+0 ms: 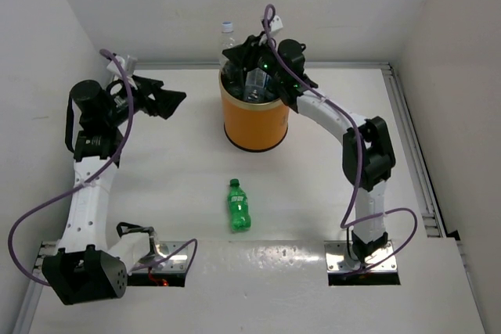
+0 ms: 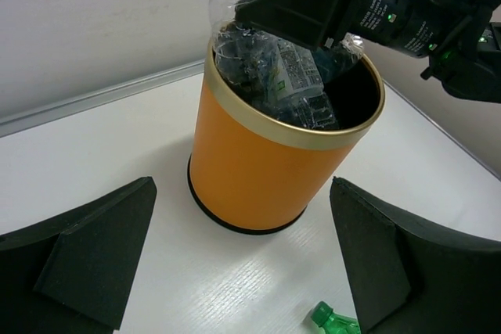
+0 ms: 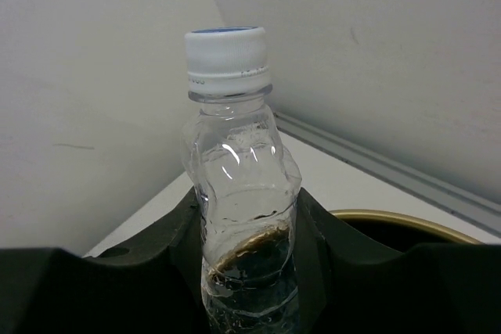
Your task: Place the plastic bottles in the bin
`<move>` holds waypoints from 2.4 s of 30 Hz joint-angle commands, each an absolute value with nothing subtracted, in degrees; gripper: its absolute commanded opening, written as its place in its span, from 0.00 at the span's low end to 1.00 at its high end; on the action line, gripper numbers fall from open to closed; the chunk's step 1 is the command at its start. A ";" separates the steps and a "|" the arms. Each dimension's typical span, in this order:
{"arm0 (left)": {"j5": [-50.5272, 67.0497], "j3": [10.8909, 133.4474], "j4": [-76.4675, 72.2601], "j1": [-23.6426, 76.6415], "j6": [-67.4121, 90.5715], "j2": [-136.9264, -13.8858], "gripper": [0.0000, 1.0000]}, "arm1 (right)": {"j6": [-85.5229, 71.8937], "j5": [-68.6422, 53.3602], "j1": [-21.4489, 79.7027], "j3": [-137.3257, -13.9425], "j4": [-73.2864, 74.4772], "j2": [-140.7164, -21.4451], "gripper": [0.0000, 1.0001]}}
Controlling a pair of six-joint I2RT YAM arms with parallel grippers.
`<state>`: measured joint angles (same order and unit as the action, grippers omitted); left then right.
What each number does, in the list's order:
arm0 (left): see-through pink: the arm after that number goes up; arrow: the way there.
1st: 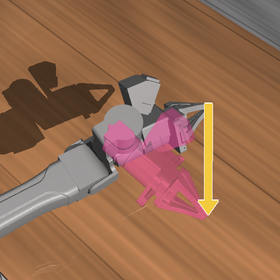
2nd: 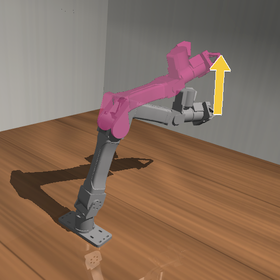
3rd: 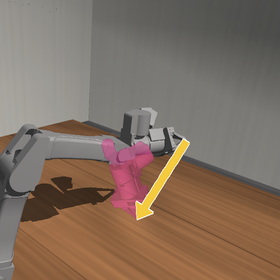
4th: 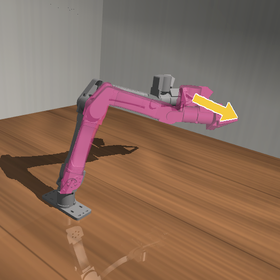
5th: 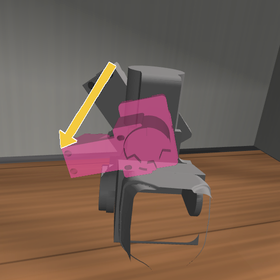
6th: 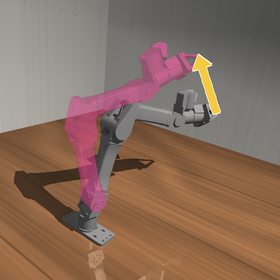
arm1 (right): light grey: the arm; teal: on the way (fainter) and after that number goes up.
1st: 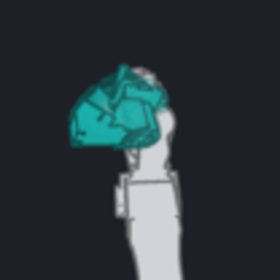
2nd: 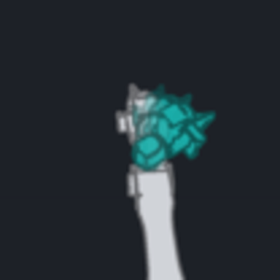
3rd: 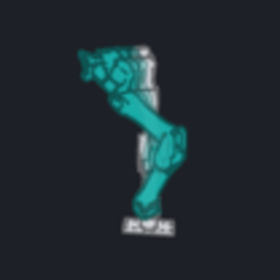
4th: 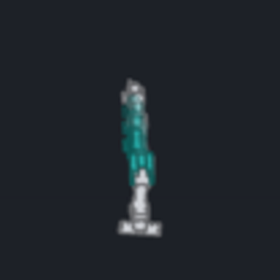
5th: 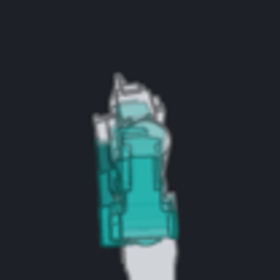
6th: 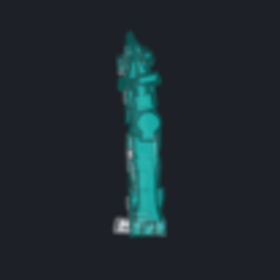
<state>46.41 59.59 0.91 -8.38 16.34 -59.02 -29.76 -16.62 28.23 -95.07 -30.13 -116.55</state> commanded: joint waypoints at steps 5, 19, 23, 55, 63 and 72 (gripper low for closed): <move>48.34 58.80 5.88 -10.20 7.59 -56.95 1.00 | -25.14 -19.16 28.30 -93.43 -30.67 -112.07 1.00; 46.92 59.94 14.94 -4.32 -8.09 -56.43 1.00 | -11.17 -17.32 26.90 -93.87 -25.16 -94.76 0.57; 45.54 64.15 23.70 5.16 -16.06 -59.40 1.00 | -9.94 -16.70 25.23 -88.88 -18.82 -89.13 0.55; 20.56 59.33 38.58 36.39 16.78 -89.91 0.99 | -8.09 -19.16 8.70 -50.36 10.55 -51.68 0.63; 22.32 58.71 37.35 36.39 20.56 -95.35 0.99 | -8.17 -20.21 7.03 -49.66 10.46 -51.85 0.63; 22.93 59.33 35.60 36.39 17.33 -100.12 0.78 | -6.77 -20.39 5.63 -49.92 12.13 -51.07 0.63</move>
